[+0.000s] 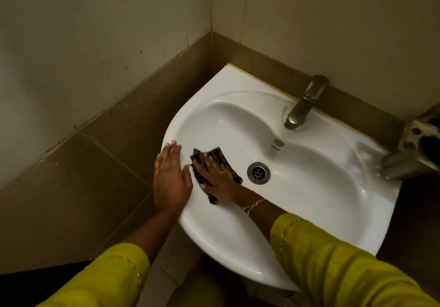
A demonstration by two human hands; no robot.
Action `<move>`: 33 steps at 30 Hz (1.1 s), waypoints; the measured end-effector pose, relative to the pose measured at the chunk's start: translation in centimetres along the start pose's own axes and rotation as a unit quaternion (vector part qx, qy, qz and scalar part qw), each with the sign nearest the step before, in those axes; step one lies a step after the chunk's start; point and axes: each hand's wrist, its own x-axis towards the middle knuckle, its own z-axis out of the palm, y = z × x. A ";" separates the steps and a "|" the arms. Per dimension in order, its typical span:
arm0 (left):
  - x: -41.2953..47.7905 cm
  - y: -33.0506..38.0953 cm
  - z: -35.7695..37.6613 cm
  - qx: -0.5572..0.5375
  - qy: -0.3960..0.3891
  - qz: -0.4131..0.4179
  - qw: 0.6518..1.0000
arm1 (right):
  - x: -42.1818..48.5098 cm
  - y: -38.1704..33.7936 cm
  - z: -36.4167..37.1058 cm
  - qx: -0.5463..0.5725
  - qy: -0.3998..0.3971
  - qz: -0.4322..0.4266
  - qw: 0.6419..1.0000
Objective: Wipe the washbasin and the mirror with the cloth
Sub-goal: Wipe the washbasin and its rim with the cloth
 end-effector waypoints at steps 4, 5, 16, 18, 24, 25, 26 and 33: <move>0.0 0.0 0.1 0.003 0.004 0.001 1.000 | -1.8 1.0 1.2 0.002 -0.020 -0.003 1.000; 0.0 0.1 0.1 0.005 0.004 0.003 1.000 | -2.3 1.4 1.4 -0.001 -0.026 -0.001 1.000; 0.0 -0.1 0.1 0.004 0.001 0.006 1.000 | -10.1 4.9 1.1 -0.041 -0.142 0.039 0.988; -0.1 -0.1 0.1 0.003 0.002 0.007 1.000 | -11.8 5.9 0.2 -0.064 -0.168 0.029 0.983; 0.0 -0.1 0.2 -0.002 0.005 0.008 1.000 | -14.8 10.8 -1.5 -0.244 -0.156 0.042 0.956; 0.0 -0.2 0.2 -0.003 0.005 0.007 1.000 | -14.9 11.3 -1.7 -0.261 -0.143 0.063 0.953; 0.0 -0.2 0.2 -0.003 0.005 0.005 1.000 | -14.8 12.1 -1.8 -0.273 -0.138 0.088 0.948; 0.0 -0.2 0.2 -0.006 0.006 0.010 1.000 | -12.9 13.0 -3.1 -0.386 -0.013 0.091 0.918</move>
